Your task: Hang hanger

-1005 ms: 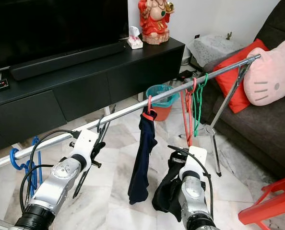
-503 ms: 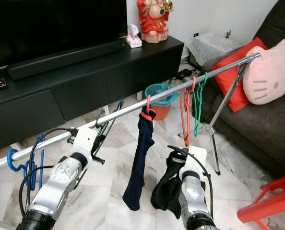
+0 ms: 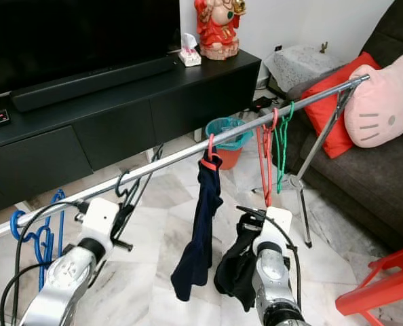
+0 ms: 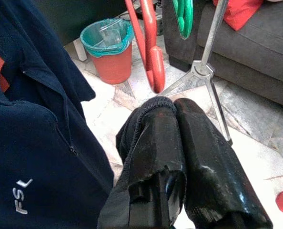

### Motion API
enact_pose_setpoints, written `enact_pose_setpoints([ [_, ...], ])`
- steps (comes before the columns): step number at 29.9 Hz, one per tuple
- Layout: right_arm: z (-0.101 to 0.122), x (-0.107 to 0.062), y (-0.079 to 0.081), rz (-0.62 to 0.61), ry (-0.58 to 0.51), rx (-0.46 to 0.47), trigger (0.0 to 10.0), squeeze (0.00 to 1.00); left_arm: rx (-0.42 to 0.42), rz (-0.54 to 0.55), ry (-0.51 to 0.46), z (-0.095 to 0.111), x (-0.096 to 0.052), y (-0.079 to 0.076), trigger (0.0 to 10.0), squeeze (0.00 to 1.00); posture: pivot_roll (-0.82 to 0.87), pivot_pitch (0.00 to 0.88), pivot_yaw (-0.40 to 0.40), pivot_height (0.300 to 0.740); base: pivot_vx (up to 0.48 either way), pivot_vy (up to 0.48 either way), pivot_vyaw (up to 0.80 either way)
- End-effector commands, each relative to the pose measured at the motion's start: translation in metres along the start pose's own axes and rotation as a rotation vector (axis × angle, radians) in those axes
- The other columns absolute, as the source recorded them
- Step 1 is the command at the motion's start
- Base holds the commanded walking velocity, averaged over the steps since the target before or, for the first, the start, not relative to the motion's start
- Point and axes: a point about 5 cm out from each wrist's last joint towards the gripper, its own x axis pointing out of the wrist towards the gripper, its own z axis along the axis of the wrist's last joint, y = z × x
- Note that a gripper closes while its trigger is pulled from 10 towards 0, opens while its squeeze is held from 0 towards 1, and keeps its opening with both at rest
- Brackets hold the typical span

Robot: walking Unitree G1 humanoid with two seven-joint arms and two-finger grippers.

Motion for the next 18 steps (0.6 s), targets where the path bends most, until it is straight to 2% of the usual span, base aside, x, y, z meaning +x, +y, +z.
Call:
enact_pose_setpoints([
  [1, 0.0059, 0.0024, 0.0021, 0.012, -0.022, -0.007, 10.0, 0.0, 0.002, 0.029, -0.034, 0.0049, -0.0011, 0.0046, 10.0, 0.0, 0.02, 0.0, -0.021, 0.74, 0.0, 0.0, 0.0],
  [5, 0.0058, 0.0023, 0.0014, 0.012, -0.023, -0.01, 10.0, 0.0, -0.019, 0.041, -0.018, -0.0016, -0.0051, 0.0019, 10.0, 0.0, 0.02, 0.0, -0.023, 0.74, 0.0, 0.0, 0.0],
  [18, 0.0069, 0.0014, 0.0034, 0.033, -0.041, -0.02, 10.0, 0.0, -0.023, 0.043, -0.034, -0.0043, -0.0082, -0.0017, 10.0, 0.0, 0.02, 0.0, -0.023, 0.74, 0.0, 0.0, 0.0],
])
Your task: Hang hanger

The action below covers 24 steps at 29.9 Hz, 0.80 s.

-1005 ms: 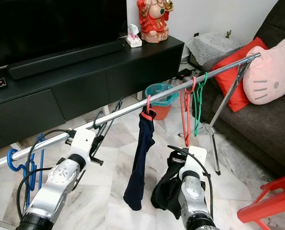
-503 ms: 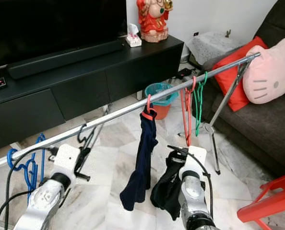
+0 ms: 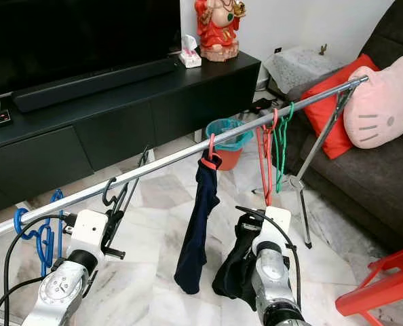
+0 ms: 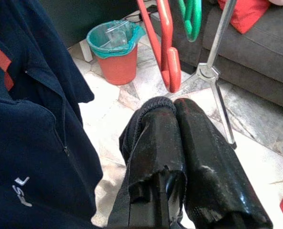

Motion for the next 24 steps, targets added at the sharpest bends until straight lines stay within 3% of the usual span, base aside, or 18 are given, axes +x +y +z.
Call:
enact_pose_setpoints([
  [1, 0.0057, 0.0014, 0.0007, 0.007, -0.034, -0.014, 10.0, 0.0, -0.004, 0.003, -0.005, -0.0005, -0.0015, -0.0017, 10.0, 0.0, 0.02, 0.0, -0.023, 0.74, 0.0, 0.0, 0.0],
  [15, 0.0049, 0.0007, 0.0026, 0.024, -0.034, -0.019, 10.0, 0.0, -0.009, 0.003, -0.02, 0.0007, -0.0004, -0.0028, 10.0, 0.0, 0.02, 0.0, -0.02, 0.74, 0.0, 0.0, 0.0],
  [24, 0.0064, -0.0002, 0.0075, 0.057, -0.053, -0.051, 10.0, 0.0, 0.012, -0.01, -0.023, 0.0019, 0.0012, -0.0055, 10.0, 0.0, 0.02, 0.0, -0.022, 0.74, 0.0, -0.282, 0.77],
])
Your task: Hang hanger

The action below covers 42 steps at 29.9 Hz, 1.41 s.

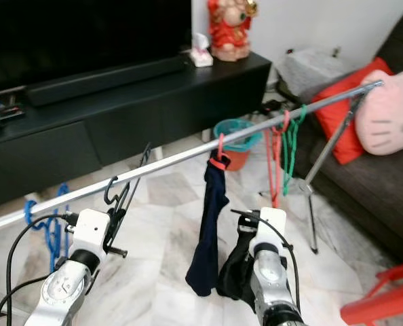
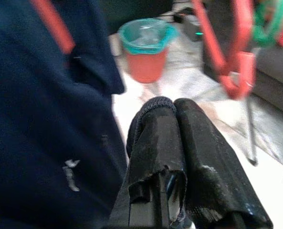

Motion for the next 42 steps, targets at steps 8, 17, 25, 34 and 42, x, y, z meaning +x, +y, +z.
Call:
enact_pose_setpoints([
  [8, 0.01, 0.0037, -0.0051, -0.017, -0.048, 0.013, 10.0, 0.0, -0.001, -0.014, -0.005, 0.0003, 0.0002, -0.0042, 10.0, 0.0, 0.02, 0.0, -0.023, 0.74, 0.0, -0.299, 0.27],
  [17, 0.0096, 0.0037, -0.0055, -0.021, -0.045, 0.007, 10.0, 0.0, -0.01, -0.028, -0.01, 0.0009, 0.0004, -0.0067, 10.0, 0.0, 0.02, 0.0, -0.024, 0.74, 0.0, -0.303, 0.0],
  [25, 0.0091, 0.004, -0.0064, -0.026, -0.04, 0.013, 10.0, 0.0, -0.025, -0.032, -0.006, -0.0001, -0.0008, -0.0064, 10.0, 0.0, 0.02, 0.0, -0.023, 0.74, 0.0, -0.289, 0.0],
  [34, 0.0093, 0.0044, -0.0063, -0.019, -0.036, 0.011, 10.0, 0.0, -0.056, -0.011, 0.024, -0.0055, -0.0014, -0.006, 10.0, 0.0, 0.02, 0.0, -0.027, 0.74, 0.0, 0.0, 0.0],
  [42, 0.0106, 0.0044, -0.0033, 0.01, -0.046, -0.015, 10.0, 0.0, -0.075, -0.007, 0.025, -0.0051, -0.0009, -0.0066, 10.0, 0.0, 0.02, 0.0, -0.033, 0.74, 0.0, 0.0, 0.07],
])
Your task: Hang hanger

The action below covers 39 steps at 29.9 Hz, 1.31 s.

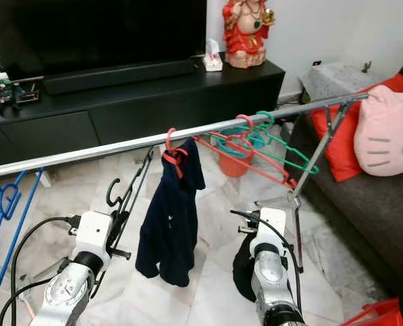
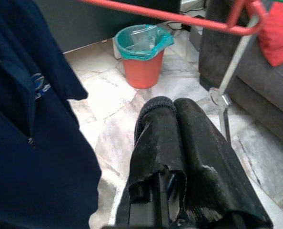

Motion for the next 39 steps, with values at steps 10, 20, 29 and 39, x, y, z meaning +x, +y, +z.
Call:
enact_pose_setpoints([
  [10, 0.0095, 0.0039, 0.001, 0.004, -0.033, 0.005, 10.0, 0.0, -0.005, -0.005, 0.019, -0.0028, -0.0006, 0.0, 10.0, 0.0, 0.02, 0.0, -0.032, 0.74, 0.0, 0.0, 0.17],
  [20, 0.0096, 0.0041, 0.0011, 0.005, -0.031, 0.013, 10.0, 0.0, 0.004, -0.008, 0.02, -0.0025, -0.0005, 0.0, 10.0, 0.0, 0.02, 0.0, -0.032, 0.74, 0.0, 0.0, 0.0],
  [29, 0.0101, 0.0039, 0.0037, 0.018, -0.033, 0.013, 10.0, 0.0, 0.008, -0.008, 0.018, -0.0018, -0.0003, 0.0004, 10.0, 0.0, 0.02, 0.0, -0.03, 0.74, 0.0, 0.0, 0.0],
  [39, 0.0138, 0.0045, 0.0059, 0.031, -0.056, 0.008, 10.0, 0.0, 0.011, -0.014, 0.014, -0.0004, 0.0018, -0.0011, 10.0, 0.0, 0.02, 0.0, -0.029, 0.74, 0.0, 0.0, 0.31],
])
